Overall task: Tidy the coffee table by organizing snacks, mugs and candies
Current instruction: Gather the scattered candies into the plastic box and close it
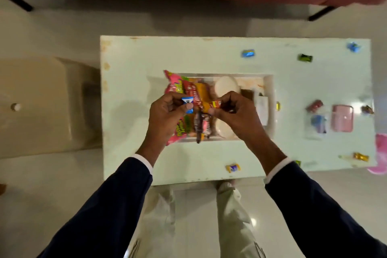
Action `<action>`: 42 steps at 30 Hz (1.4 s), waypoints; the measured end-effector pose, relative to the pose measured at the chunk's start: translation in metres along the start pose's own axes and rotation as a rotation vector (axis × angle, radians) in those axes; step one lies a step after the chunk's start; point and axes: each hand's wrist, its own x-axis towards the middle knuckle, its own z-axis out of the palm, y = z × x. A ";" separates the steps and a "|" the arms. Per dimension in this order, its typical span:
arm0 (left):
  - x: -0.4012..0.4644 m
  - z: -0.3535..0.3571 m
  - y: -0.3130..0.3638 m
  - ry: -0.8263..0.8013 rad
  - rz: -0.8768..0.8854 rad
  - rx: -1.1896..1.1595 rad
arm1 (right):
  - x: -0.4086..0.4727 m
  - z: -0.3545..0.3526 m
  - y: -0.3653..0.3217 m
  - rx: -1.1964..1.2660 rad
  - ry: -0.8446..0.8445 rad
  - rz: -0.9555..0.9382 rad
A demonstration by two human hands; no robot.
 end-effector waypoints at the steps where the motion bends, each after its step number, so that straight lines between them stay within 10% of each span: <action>1: -0.001 0.026 0.004 -0.042 0.008 0.018 | -0.009 -0.025 0.009 0.028 0.029 0.024; 15: -0.018 0.372 -0.044 -0.411 -0.108 0.483 | -0.065 -0.305 0.181 0.143 0.456 0.276; 24: -0.003 0.478 -0.091 -0.367 0.006 0.699 | -0.028 -0.359 0.239 -0.104 0.491 0.279; 32: -0.017 0.433 -0.103 -0.277 -0.020 0.706 | -0.063 -0.350 0.258 0.006 0.556 0.249; 42: -0.133 0.227 -0.107 -0.288 -0.106 1.103 | -0.125 -0.245 0.281 -0.468 -0.031 0.218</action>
